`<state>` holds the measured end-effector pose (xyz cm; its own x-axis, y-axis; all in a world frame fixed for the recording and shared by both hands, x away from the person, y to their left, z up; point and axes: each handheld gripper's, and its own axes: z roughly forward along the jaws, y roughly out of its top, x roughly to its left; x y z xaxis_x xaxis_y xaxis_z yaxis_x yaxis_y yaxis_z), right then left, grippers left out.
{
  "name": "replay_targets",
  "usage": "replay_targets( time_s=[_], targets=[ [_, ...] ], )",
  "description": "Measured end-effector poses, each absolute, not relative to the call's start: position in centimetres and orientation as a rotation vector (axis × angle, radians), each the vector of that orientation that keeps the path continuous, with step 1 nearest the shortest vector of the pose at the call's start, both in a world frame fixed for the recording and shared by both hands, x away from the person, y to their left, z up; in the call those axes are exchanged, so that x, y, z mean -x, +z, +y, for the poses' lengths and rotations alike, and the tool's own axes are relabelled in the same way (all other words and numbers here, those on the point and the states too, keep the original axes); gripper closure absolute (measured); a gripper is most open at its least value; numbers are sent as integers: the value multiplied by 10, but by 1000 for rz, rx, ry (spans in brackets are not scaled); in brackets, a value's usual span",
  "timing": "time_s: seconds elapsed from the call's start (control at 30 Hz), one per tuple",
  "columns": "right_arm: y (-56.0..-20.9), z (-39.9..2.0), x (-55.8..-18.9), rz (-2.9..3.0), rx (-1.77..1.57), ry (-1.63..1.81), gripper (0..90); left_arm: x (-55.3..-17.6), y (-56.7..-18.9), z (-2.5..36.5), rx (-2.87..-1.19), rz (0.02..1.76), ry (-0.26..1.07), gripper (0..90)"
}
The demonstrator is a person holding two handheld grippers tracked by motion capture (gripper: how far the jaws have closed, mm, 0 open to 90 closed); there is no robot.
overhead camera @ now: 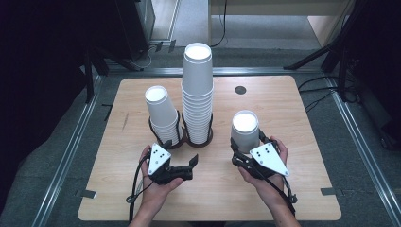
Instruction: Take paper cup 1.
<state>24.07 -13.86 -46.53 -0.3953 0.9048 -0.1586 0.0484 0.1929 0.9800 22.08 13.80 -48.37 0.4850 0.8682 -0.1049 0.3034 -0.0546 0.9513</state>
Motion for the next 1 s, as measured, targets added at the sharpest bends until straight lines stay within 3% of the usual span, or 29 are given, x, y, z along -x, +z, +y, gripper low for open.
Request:
replay_targets(
  time_s=[0.5,1.0],
  targets=[
    [-512,-120,-222,1723,-549,978,205,-212,-469,121,-1667,904,511,0],
    [-527,-101,-209,1712,-304,810,204,-208,-470,105,-1758,817,420,0]
  ],
)
